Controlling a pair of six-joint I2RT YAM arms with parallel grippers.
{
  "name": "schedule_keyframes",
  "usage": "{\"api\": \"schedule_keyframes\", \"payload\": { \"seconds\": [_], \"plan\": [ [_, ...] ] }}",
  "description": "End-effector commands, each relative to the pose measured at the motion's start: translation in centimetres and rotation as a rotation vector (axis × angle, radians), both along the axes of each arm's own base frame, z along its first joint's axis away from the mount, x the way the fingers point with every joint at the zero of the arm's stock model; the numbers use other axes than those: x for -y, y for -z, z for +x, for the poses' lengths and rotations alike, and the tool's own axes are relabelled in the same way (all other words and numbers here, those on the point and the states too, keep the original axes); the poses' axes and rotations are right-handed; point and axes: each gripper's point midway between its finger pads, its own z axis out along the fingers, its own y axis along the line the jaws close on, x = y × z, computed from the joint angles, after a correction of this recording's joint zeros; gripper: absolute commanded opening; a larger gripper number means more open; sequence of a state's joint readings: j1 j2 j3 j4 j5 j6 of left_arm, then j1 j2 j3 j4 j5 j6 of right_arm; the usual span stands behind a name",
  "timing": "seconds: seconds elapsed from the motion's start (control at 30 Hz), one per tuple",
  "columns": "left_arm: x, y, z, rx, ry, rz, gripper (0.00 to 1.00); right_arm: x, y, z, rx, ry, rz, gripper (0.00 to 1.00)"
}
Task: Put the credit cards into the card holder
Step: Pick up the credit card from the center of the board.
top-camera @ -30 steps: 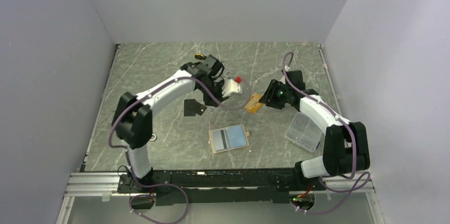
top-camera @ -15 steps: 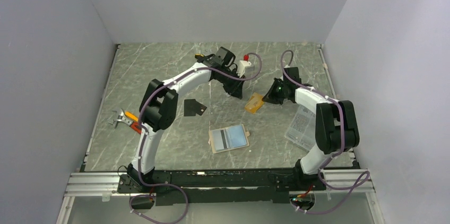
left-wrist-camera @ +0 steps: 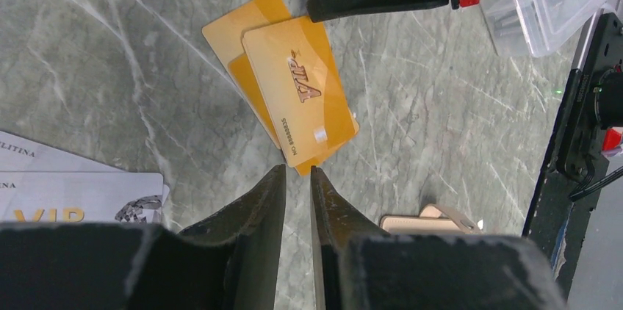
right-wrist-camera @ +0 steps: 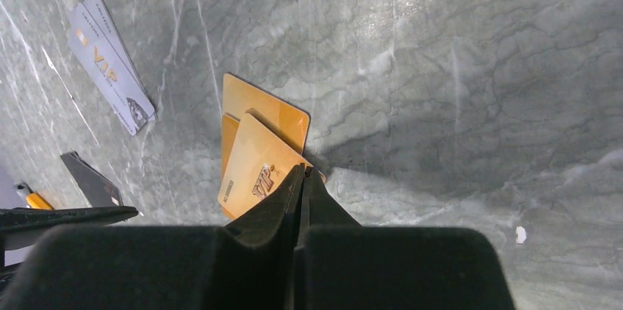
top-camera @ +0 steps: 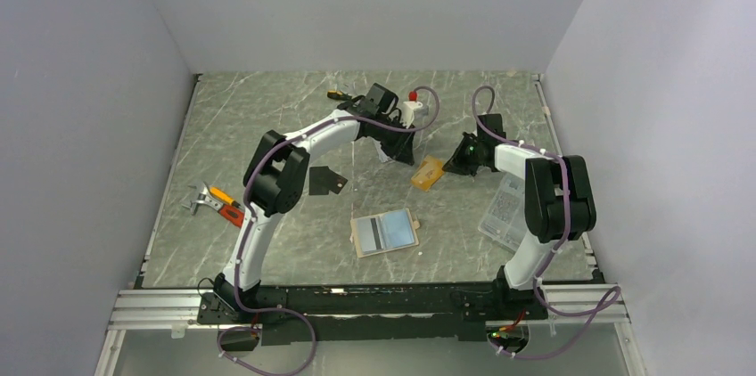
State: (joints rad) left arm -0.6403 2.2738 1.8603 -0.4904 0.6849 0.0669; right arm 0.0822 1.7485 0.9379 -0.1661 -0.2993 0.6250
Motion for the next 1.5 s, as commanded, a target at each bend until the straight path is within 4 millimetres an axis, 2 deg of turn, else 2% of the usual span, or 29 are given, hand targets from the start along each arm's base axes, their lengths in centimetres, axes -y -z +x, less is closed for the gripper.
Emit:
{"api": "schedule_keyframes", "payload": {
  "seconds": [0.0,0.27,0.43,1.23,1.3,1.47],
  "plan": [
    [1.3,-1.1,0.7,0.008,-0.006,-0.059,0.25,0.1,-1.1,1.8,0.062,-0.001,0.023,0.00],
    [1.5,0.4,0.0,-0.010,-0.015,-0.028,0.25,0.0,-0.9,1.4,0.061,-0.001,0.035,0.00],
    [1.8,0.8,0.0,-0.006,-0.018,-0.022,0.26,-0.3,-1.0,1.4,0.067,-0.006,0.053,0.00],
    [2.3,2.1,-0.8,-0.022,-0.043,0.020,0.28,-0.3,1.6,-0.5,-0.007,-0.009,0.055,0.00],
    [2.3,2.2,-0.8,-0.029,-0.045,0.020,0.30,-0.2,1.7,-0.7,-0.011,-0.008,0.050,0.00],
    [2.5,2.1,-1.1,-0.052,-0.045,0.012,0.44,-0.1,1.9,-1.1,-0.018,-0.006,0.050,0.00]
  ]
}}
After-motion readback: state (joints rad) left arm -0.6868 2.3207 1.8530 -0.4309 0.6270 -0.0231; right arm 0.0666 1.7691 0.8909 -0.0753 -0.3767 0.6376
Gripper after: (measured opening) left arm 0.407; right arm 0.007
